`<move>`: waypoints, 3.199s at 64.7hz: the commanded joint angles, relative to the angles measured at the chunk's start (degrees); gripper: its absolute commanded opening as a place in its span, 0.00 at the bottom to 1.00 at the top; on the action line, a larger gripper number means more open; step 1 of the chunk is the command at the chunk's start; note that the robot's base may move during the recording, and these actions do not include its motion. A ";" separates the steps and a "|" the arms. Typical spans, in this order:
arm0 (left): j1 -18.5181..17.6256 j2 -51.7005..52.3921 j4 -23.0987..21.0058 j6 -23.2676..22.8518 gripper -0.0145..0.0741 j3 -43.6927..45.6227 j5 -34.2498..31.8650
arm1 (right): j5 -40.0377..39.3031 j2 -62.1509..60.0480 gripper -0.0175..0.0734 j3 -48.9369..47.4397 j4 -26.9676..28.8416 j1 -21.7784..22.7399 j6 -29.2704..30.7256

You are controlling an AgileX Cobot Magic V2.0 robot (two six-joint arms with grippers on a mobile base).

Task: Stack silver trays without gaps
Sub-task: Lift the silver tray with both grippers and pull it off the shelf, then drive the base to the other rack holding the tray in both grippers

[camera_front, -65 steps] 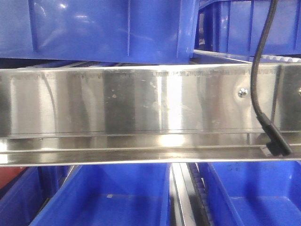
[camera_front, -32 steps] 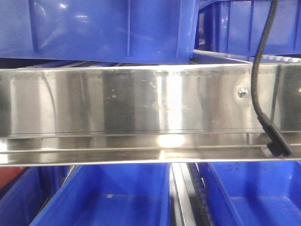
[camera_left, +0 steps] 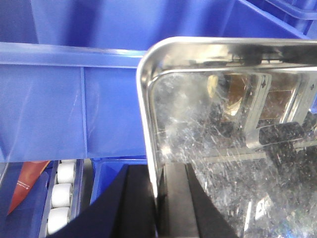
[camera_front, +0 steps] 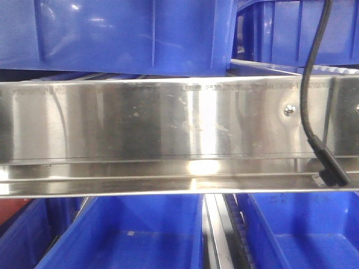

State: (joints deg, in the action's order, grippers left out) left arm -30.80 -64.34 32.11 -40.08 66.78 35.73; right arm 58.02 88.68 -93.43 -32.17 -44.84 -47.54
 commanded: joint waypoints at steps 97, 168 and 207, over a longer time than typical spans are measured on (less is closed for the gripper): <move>-0.81 0.51 0.18 0.42 0.15 0.35 -5.46 | -3.17 -0.25 0.13 -0.28 -0.63 -0.33 1.04; -0.81 0.51 0.18 0.42 0.15 0.35 -5.46 | -3.17 -0.25 0.13 -0.28 -0.63 -0.33 1.04; -0.81 0.51 0.18 0.42 0.15 0.35 -5.46 | -3.17 -0.25 0.13 -0.28 -0.63 -0.33 1.04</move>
State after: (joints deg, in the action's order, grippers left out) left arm -30.80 -64.34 32.22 -40.08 66.78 35.60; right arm 57.90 88.68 -93.43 -32.17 -44.84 -47.54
